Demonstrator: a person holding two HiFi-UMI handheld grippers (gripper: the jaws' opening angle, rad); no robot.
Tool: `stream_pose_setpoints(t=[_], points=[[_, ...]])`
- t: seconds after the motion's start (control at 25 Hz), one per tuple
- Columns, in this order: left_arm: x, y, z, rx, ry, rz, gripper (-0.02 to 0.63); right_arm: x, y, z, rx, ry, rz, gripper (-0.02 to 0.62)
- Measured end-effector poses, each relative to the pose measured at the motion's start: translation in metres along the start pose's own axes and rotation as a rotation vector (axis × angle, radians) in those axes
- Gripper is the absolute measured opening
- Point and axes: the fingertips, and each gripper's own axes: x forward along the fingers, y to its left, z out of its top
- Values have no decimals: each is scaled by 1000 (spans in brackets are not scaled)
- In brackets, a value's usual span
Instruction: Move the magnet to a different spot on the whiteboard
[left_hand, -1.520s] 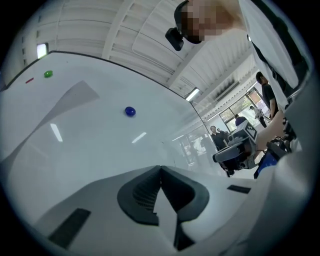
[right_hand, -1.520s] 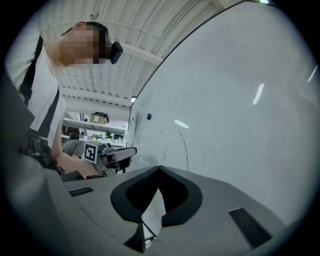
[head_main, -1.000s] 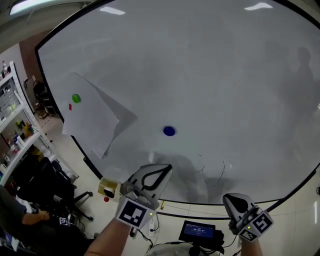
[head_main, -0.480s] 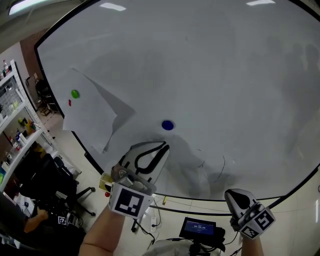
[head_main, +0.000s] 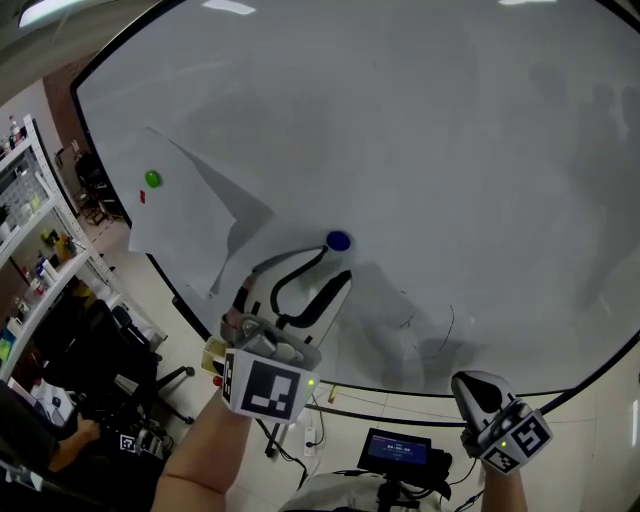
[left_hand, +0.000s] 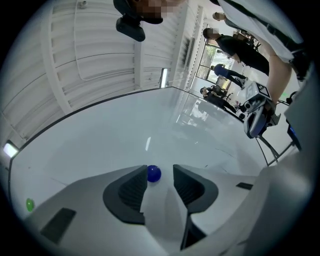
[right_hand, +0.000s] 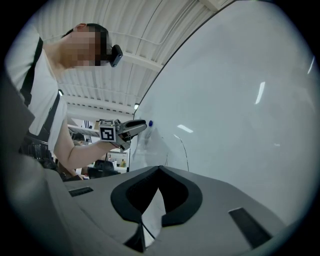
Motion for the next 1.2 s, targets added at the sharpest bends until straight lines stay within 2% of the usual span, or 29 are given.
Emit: stream_pose_setpoints(t=[0.6, 1.0, 1.12, 1.2], points=[[23, 8, 1, 32, 23, 38, 193, -11, -7, 4, 6, -11, -35, 34], [26, 4, -3, 86, 29, 60, 189, -17, -10, 3, 20, 7, -59, 33], [28, 11, 8, 135, -57, 65, 173, -1, -15, 3, 16, -23, -34, 34], [30, 14, 12, 135, -95, 67, 160, 3, -14, 2, 20, -25, -28, 34]])
